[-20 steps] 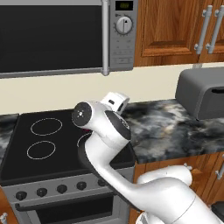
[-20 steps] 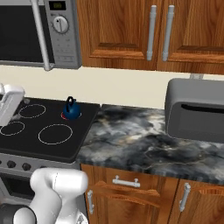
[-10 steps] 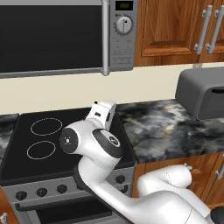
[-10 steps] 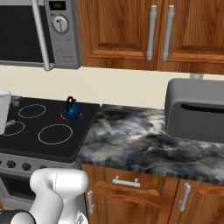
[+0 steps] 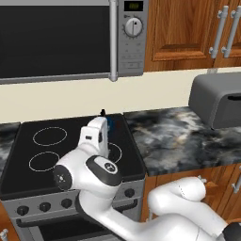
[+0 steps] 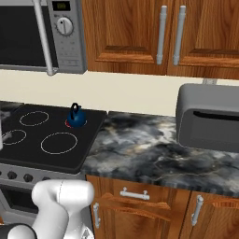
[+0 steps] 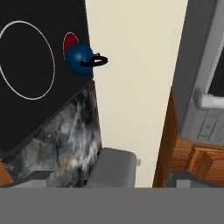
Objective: The kettle is done boiling. Turn off the stove, then wait for 300 timesteps before moving the kettle to the dining table.
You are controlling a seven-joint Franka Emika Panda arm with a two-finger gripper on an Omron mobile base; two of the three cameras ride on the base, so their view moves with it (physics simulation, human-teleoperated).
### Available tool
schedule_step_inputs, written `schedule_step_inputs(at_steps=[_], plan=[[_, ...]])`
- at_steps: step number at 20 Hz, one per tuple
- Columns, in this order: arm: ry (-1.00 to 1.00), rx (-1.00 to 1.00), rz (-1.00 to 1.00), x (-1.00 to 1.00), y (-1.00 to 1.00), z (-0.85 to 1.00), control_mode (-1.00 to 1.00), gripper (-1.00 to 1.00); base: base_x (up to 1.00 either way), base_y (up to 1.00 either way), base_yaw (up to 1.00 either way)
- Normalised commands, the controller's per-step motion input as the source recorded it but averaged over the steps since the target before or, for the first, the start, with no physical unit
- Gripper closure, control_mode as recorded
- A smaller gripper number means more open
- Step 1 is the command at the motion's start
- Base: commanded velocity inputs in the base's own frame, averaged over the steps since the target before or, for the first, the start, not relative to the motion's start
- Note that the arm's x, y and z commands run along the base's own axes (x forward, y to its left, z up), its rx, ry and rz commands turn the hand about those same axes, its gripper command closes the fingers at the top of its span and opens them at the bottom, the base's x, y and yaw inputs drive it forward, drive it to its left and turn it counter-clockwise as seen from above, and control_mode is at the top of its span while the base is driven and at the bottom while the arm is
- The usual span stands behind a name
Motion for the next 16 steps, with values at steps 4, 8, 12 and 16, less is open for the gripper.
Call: schedule_step_inputs(at_steps=[4, 8, 12, 16], plan=[[0.00, -0.21, 0.10, 0.00, 0.32, -0.28, -1.00, -1.00, 0.00, 0.00, 0.00], [0.00, -0.20, 0.10, 0.00, 0.35, -0.25, -1.00, -1.00, 0.00, 0.00, 0.00], [0.05, -0.18, 0.09, 0.00, 0.35, -0.24, -1.00, -1.00, 0.00, 0.00, 0.00], [0.08, -0.17, 0.08, 0.02, 0.35, -0.29, -1.00, -1.00, 0.00, 0.00, 0.00]])
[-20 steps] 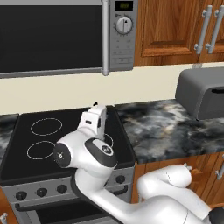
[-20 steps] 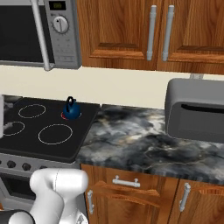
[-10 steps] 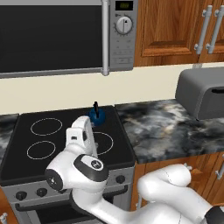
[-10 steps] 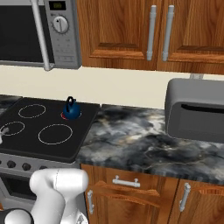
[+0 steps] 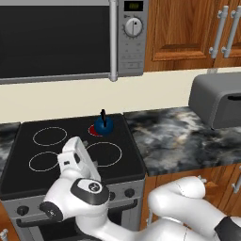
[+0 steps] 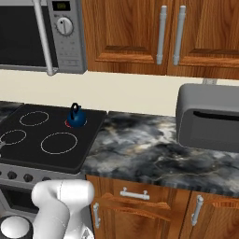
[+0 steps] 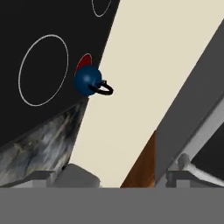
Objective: The kettle is done boiling. Turn off the stove, then wait for 300 timesteps before moving the kettle to the dining table.
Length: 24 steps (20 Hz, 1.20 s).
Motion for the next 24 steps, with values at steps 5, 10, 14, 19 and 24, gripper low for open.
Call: schedule_step_inputs(at_steps=[5, 10, 14, 19, 24], plan=[[0.06, -0.16, 0.08, 0.04, 0.33, -0.35, -1.00, -1.00, 0.00, 0.00, 0.00], [0.03, -0.19, 0.05, 0.00, 0.31, -0.34, -1.00, -1.00, 0.00, 0.00, 0.00], [0.00, -0.24, 0.03, 0.00, 0.33, -0.36, -1.00, -1.00, 0.00, 0.00, 0.00], [0.00, -0.26, 0.02, 0.00, 0.35, -0.40, -1.00, -1.00, 0.00, 0.00, 0.00], [0.00, -0.25, 0.02, -0.03, 0.24, -0.30, -1.00, -1.00, 0.00, 0.00, 0.00]])
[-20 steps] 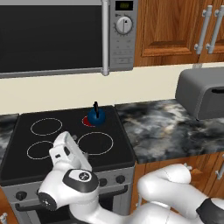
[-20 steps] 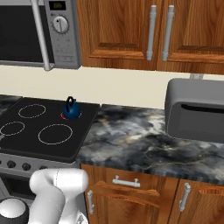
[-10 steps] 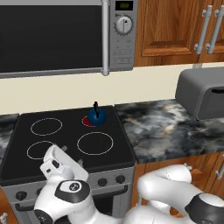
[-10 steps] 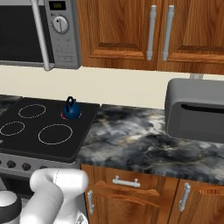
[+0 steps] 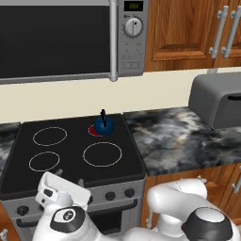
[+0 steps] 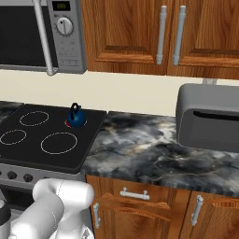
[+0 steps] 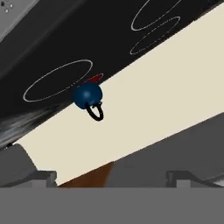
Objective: The kettle is done boiling. Turn off the stove, then wait for 300 timesteps before moving the kettle to the dining table.
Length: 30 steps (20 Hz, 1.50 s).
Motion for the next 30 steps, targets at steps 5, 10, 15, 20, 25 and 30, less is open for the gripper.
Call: schedule_step_inputs(at_steps=[5, 10, 15, 20, 25, 30], plan=[[0.00, -0.24, 0.01, -0.05, 0.14, -0.39, -1.00, -1.00, 0.00, 0.00, 0.00], [0.00, -0.18, 0.00, -0.09, 0.00, -0.41, -1.00, -1.00, 0.00, 0.00, 0.00], [0.00, -0.17, 0.00, -0.15, 0.00, -0.40, -1.00, -1.00, 0.00, 0.00, 0.00], [0.00, -0.17, 0.00, -0.03, 0.00, -0.46, -1.00, -1.00, 0.00, 0.00, 0.00], [0.00, -0.17, 0.00, 0.00, 0.00, -0.42, -1.00, -1.00, 0.00, 0.00, 0.00], [0.00, -0.16, 0.00, 0.02, 0.00, -0.37, -1.00, -1.00, 0.00, 0.00, 0.00]])
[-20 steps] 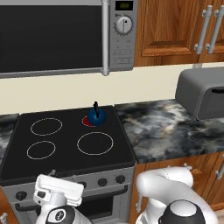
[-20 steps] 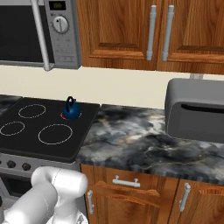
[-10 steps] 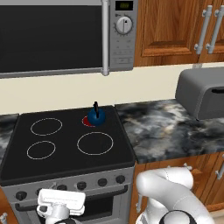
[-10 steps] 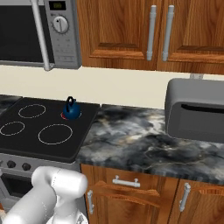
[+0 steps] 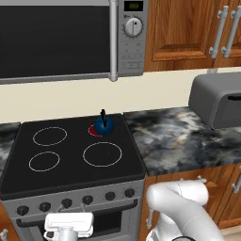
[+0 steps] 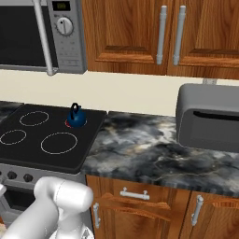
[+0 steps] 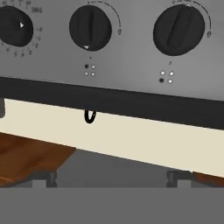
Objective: The kettle is done boiling. Turn off the stove, then wait for 300 timesteps before moving the kettle to the dining table.
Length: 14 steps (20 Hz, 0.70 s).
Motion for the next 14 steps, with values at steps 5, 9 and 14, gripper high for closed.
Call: schedule_step_inputs(at_steps=[5, 9, 14], plan=[[0.00, -0.14, 0.00, 0.11, 0.00, -0.35, -1.00, -1.00, 0.00, 0.00, 0.00], [0.00, -0.13, 0.00, 0.16, 0.00, -0.30, -1.00, -1.00, 0.00, 0.00, 0.00], [0.00, -0.04, 0.00, 0.20, 0.00, -0.15, -1.00, -1.00, 0.00, 0.00, 0.00]])
